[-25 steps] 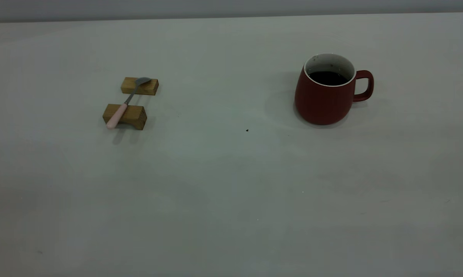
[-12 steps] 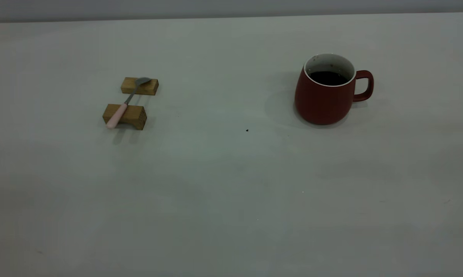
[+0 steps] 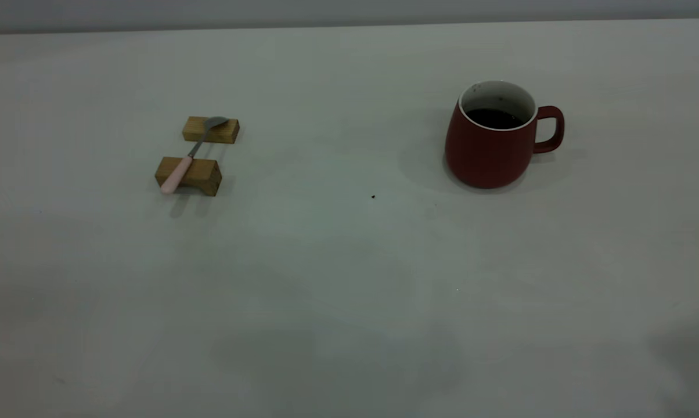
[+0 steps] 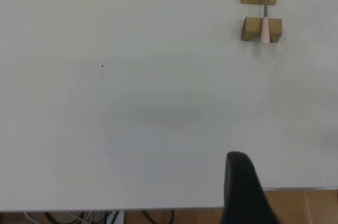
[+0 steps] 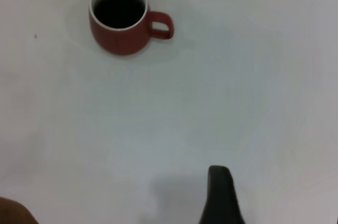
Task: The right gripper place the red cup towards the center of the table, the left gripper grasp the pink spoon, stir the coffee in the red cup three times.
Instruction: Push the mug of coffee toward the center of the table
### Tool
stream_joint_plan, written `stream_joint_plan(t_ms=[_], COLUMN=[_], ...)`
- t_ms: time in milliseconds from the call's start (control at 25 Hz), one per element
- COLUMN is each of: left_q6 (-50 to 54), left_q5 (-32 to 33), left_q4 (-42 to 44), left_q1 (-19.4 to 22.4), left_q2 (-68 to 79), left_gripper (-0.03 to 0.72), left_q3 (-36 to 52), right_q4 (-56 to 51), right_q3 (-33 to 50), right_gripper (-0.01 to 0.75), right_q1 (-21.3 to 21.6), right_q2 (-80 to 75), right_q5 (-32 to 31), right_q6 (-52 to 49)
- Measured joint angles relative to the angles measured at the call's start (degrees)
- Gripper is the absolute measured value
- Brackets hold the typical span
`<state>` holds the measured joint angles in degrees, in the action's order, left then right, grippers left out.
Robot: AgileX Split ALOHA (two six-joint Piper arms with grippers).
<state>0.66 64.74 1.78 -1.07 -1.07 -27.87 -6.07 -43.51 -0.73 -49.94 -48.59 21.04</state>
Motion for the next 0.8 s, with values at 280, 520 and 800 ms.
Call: stream_joint_plan(t_ms=[280, 520, 800], left_q6=[0.0, 0.0, 0.0], left_q5=[0.0, 0.0, 0.0], left_q4=[0.0, 0.0, 0.0], left_q1=[0.0, 0.0, 0.0], left_q2=[0.0, 0.0, 0.0], left_gripper=[0.492, 0.492, 0.492], left_q3=[0.0, 0.0, 0.0], right_q4=[-7.5, -5.8, -2.9], right_q3=[-10.2, -22.4, -29.3], right_gripper=[0.591, 0.591, 0.591], right_q1=[-1.2, -6.3, -8.0], right_q2=[-29.9, -52.5, -65.0], right_q5=[3.0, 4.6, 9.5], right_q6=[19.0, 24.8, 31.6])
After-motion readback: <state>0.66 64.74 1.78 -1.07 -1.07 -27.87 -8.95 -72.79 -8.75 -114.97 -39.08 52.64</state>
